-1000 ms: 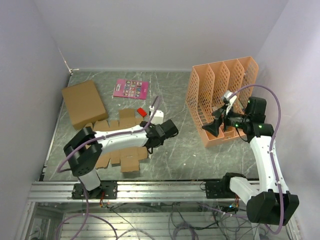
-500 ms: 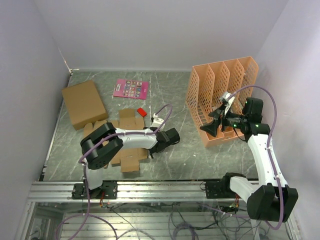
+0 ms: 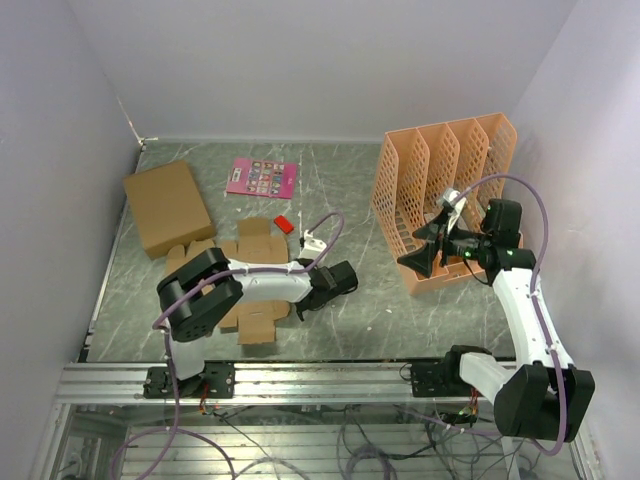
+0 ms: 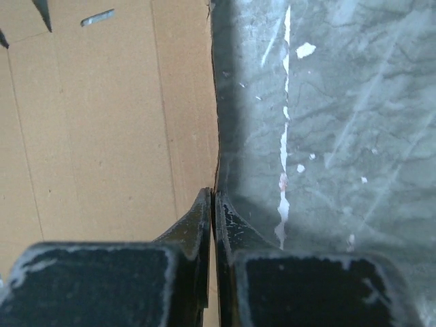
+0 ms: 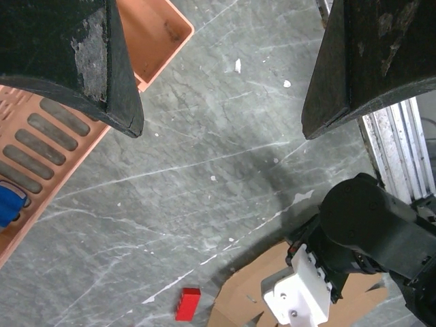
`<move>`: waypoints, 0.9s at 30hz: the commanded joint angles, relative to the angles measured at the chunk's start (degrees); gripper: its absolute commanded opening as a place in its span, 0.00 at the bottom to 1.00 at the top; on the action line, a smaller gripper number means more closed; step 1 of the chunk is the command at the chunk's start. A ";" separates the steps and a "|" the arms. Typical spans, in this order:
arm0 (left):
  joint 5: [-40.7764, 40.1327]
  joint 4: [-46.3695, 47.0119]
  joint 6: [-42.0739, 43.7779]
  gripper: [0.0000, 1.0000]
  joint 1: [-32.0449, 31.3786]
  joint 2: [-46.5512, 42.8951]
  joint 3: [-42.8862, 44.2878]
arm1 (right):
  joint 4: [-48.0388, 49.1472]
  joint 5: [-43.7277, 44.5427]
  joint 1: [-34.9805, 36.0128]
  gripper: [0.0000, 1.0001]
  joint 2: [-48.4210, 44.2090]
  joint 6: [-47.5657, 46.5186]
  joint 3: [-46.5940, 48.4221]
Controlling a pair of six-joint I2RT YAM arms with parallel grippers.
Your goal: Fold the paper box
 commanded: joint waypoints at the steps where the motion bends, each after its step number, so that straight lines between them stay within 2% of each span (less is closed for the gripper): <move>1: -1.33 -1.37 -2.92 0.07 -4.06 -2.96 1.88 | 1.89 -3.55 0.42 0.99 1.19 1.23 -1.31; 7: -4.07 -4.53 -4.26 0.07 -11.39 -4.98 9.73 | 8.19 -9.22 0.81 0.92 3.97 8.51 -4.28; 12: -2.45 -0.86 -5.45 0.07 -14.28 -5.18 12.06 | 16.18 -6.84 1.46 0.87 4.72 17.10 -8.69; 17: 1.41 8.16 -7.35 0.07 -14.91 -7.28 9.54 | 13.28 -3.43 2.33 0.87 6.95 14.69 -7.56; 27: 5.77 22.66 -11.02 0.07 -14.63 -12.73 2.53 | 16.85 2.07 6.31 0.87 3.89 11.83 -10.88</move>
